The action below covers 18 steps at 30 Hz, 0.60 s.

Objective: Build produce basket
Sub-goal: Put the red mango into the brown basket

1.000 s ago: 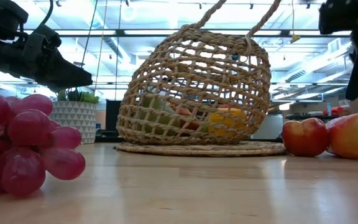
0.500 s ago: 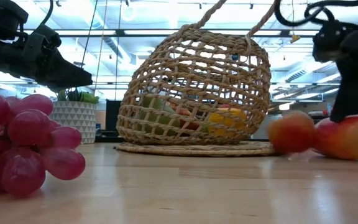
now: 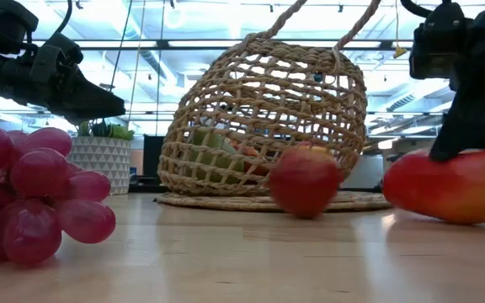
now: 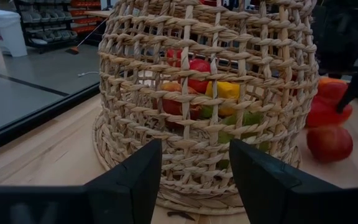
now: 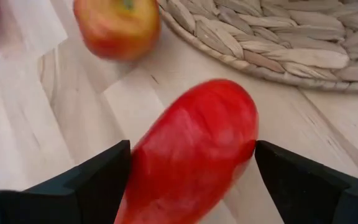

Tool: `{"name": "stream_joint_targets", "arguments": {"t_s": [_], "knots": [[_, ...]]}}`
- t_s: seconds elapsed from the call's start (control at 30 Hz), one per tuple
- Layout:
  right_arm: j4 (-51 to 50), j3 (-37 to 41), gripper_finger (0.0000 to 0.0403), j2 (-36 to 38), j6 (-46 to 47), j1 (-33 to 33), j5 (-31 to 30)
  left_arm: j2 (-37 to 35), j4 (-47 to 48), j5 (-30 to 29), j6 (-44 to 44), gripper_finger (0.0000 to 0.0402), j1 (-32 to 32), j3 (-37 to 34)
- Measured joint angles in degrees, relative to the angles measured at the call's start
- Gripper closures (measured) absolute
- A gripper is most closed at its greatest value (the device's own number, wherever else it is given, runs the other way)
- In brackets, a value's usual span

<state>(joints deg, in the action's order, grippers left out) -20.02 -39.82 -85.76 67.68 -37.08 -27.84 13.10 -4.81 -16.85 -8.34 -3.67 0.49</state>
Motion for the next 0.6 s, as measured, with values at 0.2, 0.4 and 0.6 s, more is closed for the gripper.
{"name": "stream_joint_targets", "arguments": {"t_s": [0.2, 0.4, 0.6], "knots": [[-2.1, -6.1, 0.0055, -8.3, -2.3, -0.3, -0.1, 0.0, 0.0, 0.0, 0.0, 0.0208, 0.0, 0.0], [-6.0, -11.2, 0.0055, -15.3, -2.5, -0.3, -0.2, 0.0, 0.0, 0.0, 0.0, 0.0205, 0.0, 0.0], [-5.9, -11.5, 0.0055, -16.3, -2.8, -1.0, -1.0, 0.0, 0.0, 0.0, 0.0, 0.0208, 0.0, 0.0]]}}
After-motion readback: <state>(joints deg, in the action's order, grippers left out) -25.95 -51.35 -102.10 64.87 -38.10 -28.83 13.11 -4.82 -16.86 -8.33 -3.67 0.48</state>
